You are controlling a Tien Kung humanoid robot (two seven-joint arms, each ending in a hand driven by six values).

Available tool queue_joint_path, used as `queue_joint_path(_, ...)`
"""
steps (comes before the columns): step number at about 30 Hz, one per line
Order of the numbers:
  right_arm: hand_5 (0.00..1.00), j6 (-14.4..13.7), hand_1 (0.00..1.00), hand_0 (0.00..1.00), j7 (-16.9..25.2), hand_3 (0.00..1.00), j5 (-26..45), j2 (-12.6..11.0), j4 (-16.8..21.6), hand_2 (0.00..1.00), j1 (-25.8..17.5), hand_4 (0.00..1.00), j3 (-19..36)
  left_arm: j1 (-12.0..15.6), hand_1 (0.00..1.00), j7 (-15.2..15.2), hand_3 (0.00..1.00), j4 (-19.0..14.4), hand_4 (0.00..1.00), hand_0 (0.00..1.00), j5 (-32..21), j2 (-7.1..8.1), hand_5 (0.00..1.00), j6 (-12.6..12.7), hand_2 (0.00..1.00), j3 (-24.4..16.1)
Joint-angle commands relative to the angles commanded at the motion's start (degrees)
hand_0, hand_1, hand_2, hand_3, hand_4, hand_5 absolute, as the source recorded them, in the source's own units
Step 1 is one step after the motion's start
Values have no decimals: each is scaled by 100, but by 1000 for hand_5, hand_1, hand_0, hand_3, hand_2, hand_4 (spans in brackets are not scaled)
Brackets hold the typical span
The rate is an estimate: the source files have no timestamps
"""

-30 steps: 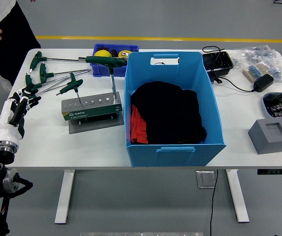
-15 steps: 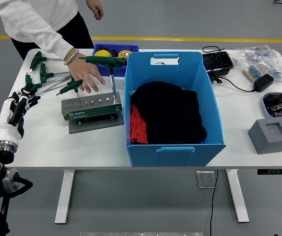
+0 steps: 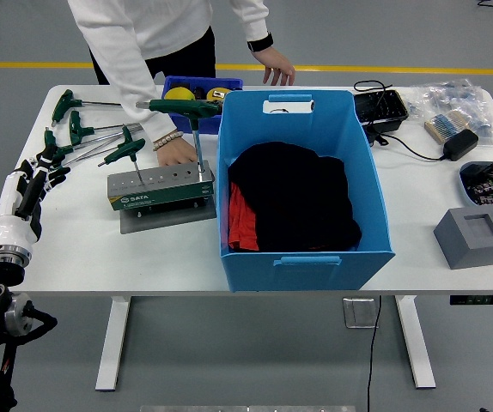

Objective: Lift tool from toolbox,place it in box,lift tool from toolbox,place it in box

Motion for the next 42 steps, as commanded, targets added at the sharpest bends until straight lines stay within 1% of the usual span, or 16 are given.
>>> queue_joint_path(1,753,0,667,683,-1,600,1,1,0,746,-1,795,-1,1,765,-63,857,-9,998,785,16,-2,707,53,868,8)
queue_joint_path(3,753,1,667,683,-5,600,-6,3,-1,746,-9,795,2,1,765,-295,857,-85,998,785,180,-8,707,277,868,24)
queue_joint_path(6,753,1,667,683,-7,600,-6,4,-1,746,-17,795,5,-26,765,-433,857,-278,998,785,666,25,707,492,868,51)
queue_joint_path(7,753,2,667,685,-8,600,-8,4,-1,746,-19,795,8,-41,989,-444,949,-346,998,998,838,39,608,541,998,65)
queue_joint_path(9,753,0,667,685,-13,600,-20,7,-1,746,-26,795,18,-106,989,-384,949,-554,998,998,1310,78,608,692,998,124)
queue_joint_path(11,753,-3,667,685,-17,600,-30,11,-1,746,-34,795,29,-182,989,-203,949,-825,998,998,1756,114,608,803,998,192)
queue_joint_path(12,753,-4,667,685,-23,600,-47,13,-1,746,-41,795,44,-265,989,-26,949,-1010,998,998,2017,163,608,810,998,298)
queue_joint_path(13,753,-3,668,684,-30,600,-67,13,-1,746,-45,796,57,-351,998,200,998,-1217,998,998,2278,225,434,762,998,454)
queue_joint_path(14,753,-3,668,684,-36,600,-87,12,-1,746,-47,796,67,-443,998,409,998,-1395,998,998,2539,298,434,715,998,630)
queue_joint_path(17,753,-1,668,684,-51,600,-134,9,0,746,-50,796,88,-685,998,899,998,-1632,998,998,3246,441,434,613,998,1149)
queue_joint_path(20,754,-1,668,682,-57,600,-147,11,0,746,-59,795,94,-935,998,1279,998,-1698,998,998,3954,470,384,519,998,1642)
queue_joint_path(24,754,-6,668,682,-67,600,-158,18,2,746,-69,795,105,-1288,998,1627,998,-1488,998,998,4922,377,384,345,998,2109)
queue_joint_path(27,753,-8,668,685,-83,601,-204,23,4,746,-74,796,127,-1569,998,1849,998,-1200,998,998,5667,313,377,203,998,2442)
queue_joint_path(35,753,10,669,684,-117,601,-317,25,9,746,-90,796,173,-2053,998,2132,998,-505,998,998,5687,259,384,323,998,3044)
queue_joint_path(39,753,23,668,684,-122,601,-326,19,10,746,-78,796,175,-2337,998,2245,998,-156,998,998,5687,267,393,370,998,3278)
queue_joint_path(42,753,30,668,684,-121,601,-319,9,12,746,-55,796,161,-2629,998,2295,998,220,998,998,5687,247,393,456,998,3445)
